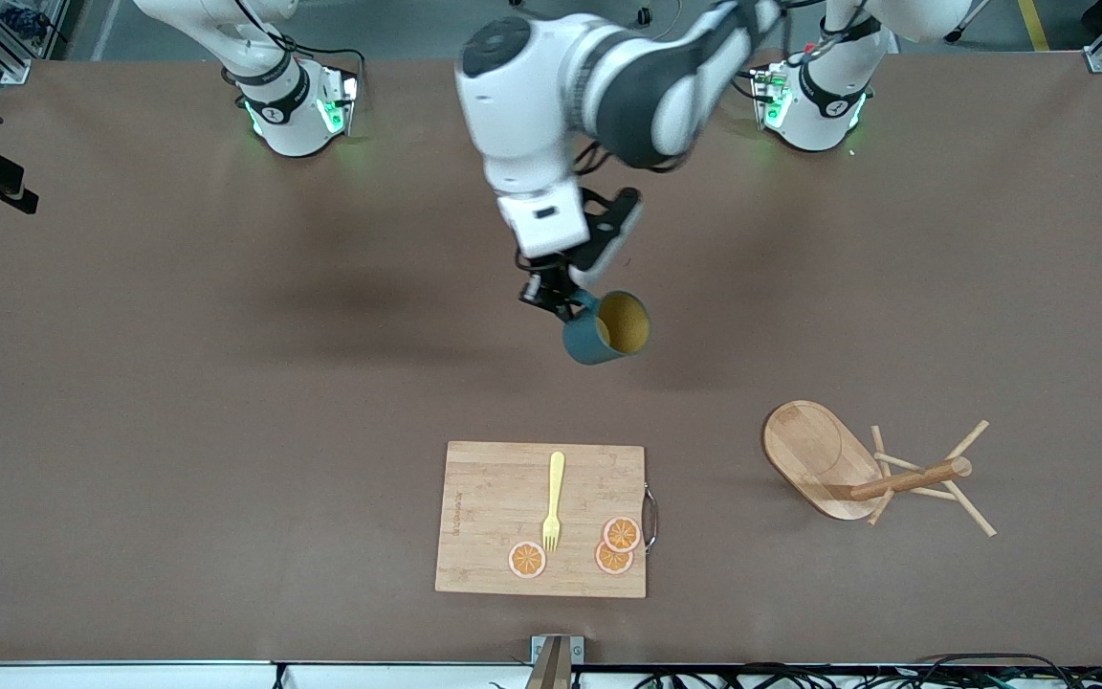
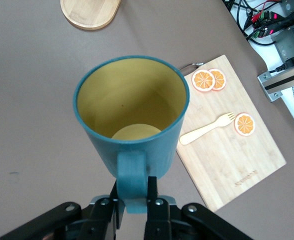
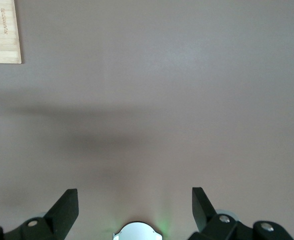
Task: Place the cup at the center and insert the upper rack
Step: 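Lift the mug by the handle and carry it toward the mug tree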
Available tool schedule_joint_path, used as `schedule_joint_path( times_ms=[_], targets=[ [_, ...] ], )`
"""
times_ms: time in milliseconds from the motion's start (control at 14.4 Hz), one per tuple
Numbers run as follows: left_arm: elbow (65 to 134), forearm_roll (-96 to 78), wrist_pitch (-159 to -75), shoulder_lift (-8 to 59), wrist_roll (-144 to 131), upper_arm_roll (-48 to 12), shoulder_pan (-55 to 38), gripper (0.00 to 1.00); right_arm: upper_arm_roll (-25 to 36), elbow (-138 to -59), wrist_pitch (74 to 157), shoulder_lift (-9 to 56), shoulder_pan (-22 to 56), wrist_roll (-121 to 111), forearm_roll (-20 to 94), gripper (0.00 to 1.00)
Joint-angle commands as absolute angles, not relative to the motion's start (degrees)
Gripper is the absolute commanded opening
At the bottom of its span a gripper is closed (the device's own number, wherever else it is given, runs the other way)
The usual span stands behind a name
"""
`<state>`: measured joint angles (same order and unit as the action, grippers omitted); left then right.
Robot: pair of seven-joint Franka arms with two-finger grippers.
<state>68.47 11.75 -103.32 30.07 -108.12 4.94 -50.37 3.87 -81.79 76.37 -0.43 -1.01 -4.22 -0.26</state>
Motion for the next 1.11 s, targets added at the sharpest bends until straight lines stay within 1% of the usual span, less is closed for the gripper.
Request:
schedule_joint_path(
  times_ms=[0, 556, 764, 903, 1042],
  targets=[
    [70.8, 2.5, -103.4, 25.6, -98.1, 4.4, -42.4, 0.0, 3.0, -83.6, 76.7, -2.2, -2.2, -5.0, 0.0, 1.0],
    [70.7, -25.5, -102.7, 24.3, -74.6, 4.3, -20.4, 0.0, 3.1, -83.5, 76.6, -2.2, -2.2, -5.0, -0.2, 1.0],
    [71.0, -36.2, -102.5, 25.3, -71.5, 4.3, -15.1, 0.01, 3.1, -83.5, 76.5, -2.4, -2.3, -5.1, -0.3, 1.0],
    [71.0, -41.6, -100.6, 26.5, -68.8, 4.3, -12.3, 0.01, 3.1, -83.3, 76.5, -2.7, -2.5, -5.1, -0.3, 1.0],
    [71.1, -50.0, -96.6, 28.4, -64.4, 4.4, -8.5, 0.01, 3.3, -83.0, 76.5, -2.6, -2.5, -5.1, -0.4, 1.0]
  ],
)
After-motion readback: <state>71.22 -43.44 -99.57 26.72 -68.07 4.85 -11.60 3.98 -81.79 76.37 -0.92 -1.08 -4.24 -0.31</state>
